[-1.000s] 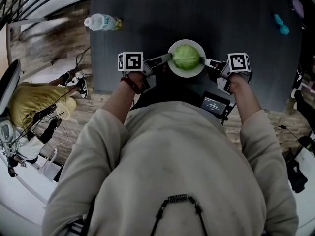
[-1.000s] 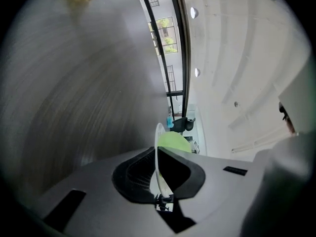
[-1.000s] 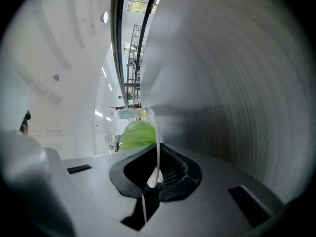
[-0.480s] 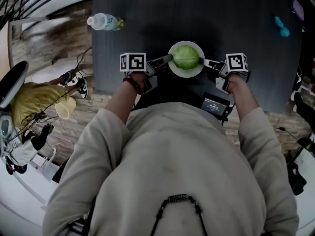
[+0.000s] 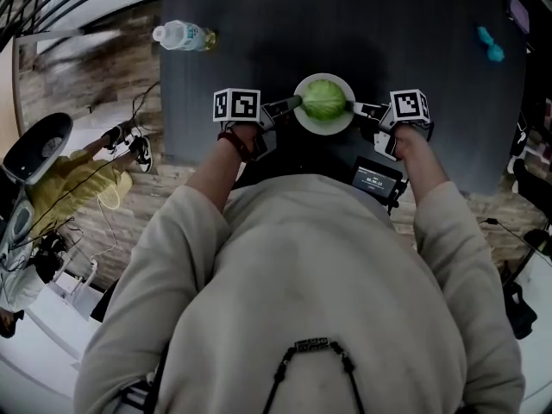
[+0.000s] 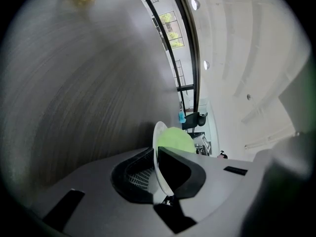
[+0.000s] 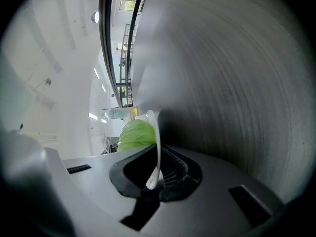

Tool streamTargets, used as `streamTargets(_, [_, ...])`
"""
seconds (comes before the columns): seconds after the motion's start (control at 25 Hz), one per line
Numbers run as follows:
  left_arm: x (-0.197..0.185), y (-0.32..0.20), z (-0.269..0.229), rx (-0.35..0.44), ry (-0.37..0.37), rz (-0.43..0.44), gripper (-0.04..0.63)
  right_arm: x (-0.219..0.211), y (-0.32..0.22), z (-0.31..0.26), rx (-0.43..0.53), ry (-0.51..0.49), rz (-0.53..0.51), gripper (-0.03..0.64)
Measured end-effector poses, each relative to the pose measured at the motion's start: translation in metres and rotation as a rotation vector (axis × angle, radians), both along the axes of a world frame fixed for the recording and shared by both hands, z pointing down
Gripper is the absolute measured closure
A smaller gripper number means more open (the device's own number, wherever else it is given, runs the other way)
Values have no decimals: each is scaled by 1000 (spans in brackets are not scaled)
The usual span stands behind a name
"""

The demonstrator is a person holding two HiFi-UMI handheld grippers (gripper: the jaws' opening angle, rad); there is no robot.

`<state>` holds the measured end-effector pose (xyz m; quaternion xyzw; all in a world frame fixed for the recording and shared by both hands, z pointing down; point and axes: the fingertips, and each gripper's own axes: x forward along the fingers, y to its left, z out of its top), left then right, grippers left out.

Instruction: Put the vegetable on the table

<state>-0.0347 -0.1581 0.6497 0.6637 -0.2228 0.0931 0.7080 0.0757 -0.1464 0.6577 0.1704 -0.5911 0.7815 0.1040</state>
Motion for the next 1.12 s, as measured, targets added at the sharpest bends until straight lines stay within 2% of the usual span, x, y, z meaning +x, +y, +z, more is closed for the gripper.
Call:
streamTargets(0.24, [1,8,14,-45,-54,-3,568,1,4,7,-5,40,10,591])
streamTargets(0.44, [1,9,15,-31,-67,19,568,2,5,11,14,59,12,592])
streamTargets(0.56, [0,8,8,-25,-34,19,493,5,6,9,15,70,8,580])
streamTargets(0.76, [-2,9,1,-22,-24,38,436,10,7,6,9,126,-24,500])
streamTargets(0.88, [4,11,-8,-33,19,73,317,12,8,5,14,148,-57,485])
streamTargets(0.92, [6,11,-9,-34,26,84,301,14,8,4,17,150,-65,474])
streamTargets(1.12, [4,11,-9,-34,15,83,300,12,5,0,43,141,-65,420])
